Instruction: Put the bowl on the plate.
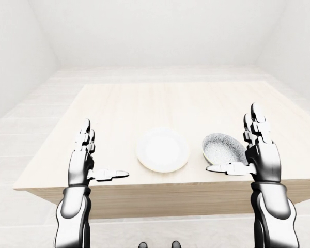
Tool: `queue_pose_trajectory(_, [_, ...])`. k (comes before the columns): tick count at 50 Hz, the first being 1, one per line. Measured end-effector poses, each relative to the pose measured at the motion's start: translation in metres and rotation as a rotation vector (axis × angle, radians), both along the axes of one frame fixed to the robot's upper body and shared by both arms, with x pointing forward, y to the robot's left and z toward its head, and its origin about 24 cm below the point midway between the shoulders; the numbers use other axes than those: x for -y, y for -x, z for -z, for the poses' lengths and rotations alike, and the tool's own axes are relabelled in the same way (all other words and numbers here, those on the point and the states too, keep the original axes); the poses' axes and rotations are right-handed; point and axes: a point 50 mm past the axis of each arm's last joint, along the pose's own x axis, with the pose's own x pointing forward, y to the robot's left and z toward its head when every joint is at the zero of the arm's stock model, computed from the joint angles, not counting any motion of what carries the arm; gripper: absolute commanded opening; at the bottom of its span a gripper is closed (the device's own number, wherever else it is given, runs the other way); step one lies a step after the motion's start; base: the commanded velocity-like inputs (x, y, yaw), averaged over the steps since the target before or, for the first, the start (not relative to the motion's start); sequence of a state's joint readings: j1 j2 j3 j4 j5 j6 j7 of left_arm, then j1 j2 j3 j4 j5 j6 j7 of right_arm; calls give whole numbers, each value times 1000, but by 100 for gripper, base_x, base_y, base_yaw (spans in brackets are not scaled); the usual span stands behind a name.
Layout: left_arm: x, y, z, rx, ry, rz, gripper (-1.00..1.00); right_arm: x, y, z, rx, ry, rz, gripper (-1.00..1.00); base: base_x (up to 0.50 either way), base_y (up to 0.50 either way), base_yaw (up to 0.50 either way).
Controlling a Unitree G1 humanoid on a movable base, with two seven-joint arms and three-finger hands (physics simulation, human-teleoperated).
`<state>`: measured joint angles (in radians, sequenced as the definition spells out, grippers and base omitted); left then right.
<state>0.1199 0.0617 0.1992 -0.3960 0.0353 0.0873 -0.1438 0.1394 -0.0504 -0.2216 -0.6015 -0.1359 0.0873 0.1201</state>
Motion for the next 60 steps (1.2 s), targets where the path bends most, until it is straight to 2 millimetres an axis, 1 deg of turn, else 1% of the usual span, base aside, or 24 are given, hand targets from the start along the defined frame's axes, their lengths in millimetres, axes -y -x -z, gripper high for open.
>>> queue_pose_trajectory(11, [-2, -1, -3, 4, -40, -6, 100, 0, -2, -2, -17, 112, 29, 100, 0, 0, 0])
queue_pose_trajectory(31, [-3, -5, -6, 11, -66, -5, 100, -3, -19, 1, -80, 389, 118, 100, 0, 0, 0])
queue_pose_trajectory(49, [-3, -6, -10, 26, -75, -3, 100, -2, -26, -3, -105, 542, 149, 100, 0, 0, 0])
queue_pose_trajectory(60, [-4, -8, -12, 38, -75, -8, 100, -4, -31, 4, -164, 658, 162, 100, 0, 0, 0])
